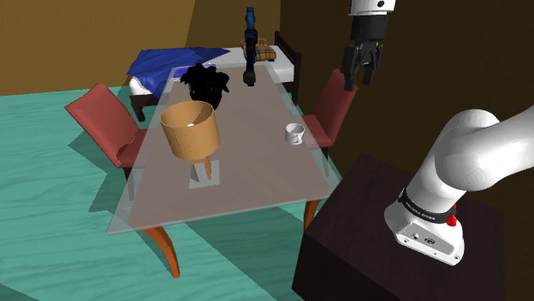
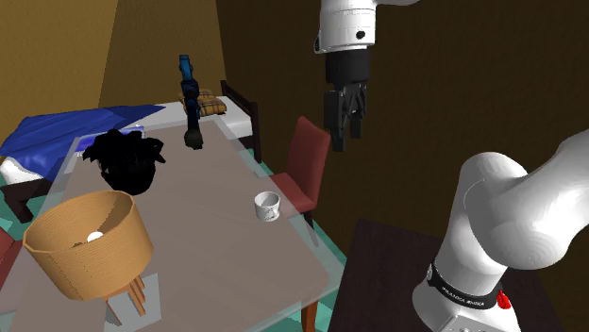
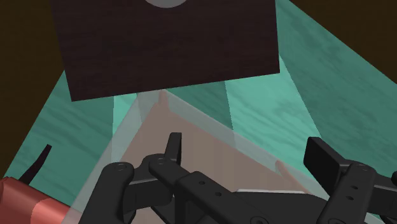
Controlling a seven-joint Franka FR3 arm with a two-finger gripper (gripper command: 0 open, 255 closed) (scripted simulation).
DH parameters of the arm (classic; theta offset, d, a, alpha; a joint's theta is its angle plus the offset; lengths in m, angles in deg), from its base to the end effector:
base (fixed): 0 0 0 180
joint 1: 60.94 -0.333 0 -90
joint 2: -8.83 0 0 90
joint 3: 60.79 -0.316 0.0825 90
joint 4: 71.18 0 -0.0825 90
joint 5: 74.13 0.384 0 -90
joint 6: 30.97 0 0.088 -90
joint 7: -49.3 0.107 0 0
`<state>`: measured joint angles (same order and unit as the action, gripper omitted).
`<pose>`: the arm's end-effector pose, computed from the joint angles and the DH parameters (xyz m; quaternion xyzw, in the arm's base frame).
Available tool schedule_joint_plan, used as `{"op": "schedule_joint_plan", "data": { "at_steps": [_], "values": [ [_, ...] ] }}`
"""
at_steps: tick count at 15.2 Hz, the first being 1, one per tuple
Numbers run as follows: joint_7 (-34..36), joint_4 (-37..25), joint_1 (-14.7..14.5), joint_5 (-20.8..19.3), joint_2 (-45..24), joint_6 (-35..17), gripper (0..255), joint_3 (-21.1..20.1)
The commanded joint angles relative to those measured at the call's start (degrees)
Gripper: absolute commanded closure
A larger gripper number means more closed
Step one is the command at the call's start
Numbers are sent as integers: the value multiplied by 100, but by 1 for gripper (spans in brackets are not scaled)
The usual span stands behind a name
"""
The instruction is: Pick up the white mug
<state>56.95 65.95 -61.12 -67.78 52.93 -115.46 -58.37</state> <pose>0.2985 -0.0021 0.5614 -0.9917 0.0776 0.0782 0.0659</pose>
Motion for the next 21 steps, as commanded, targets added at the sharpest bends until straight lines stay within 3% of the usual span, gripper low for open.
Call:
{"op": "schedule_joint_plan", "data": {
  "at_steps": [1, 11, 21],
  "values": [
    [0, 0, 0, 0, 0, 0, 0, 0],
    [-806, 381, 224, -429, -1344, -1750, 0, 584],
    [-1630, -32, 356, -423, -3286, -3316, 0, 1131]
  ]
}}
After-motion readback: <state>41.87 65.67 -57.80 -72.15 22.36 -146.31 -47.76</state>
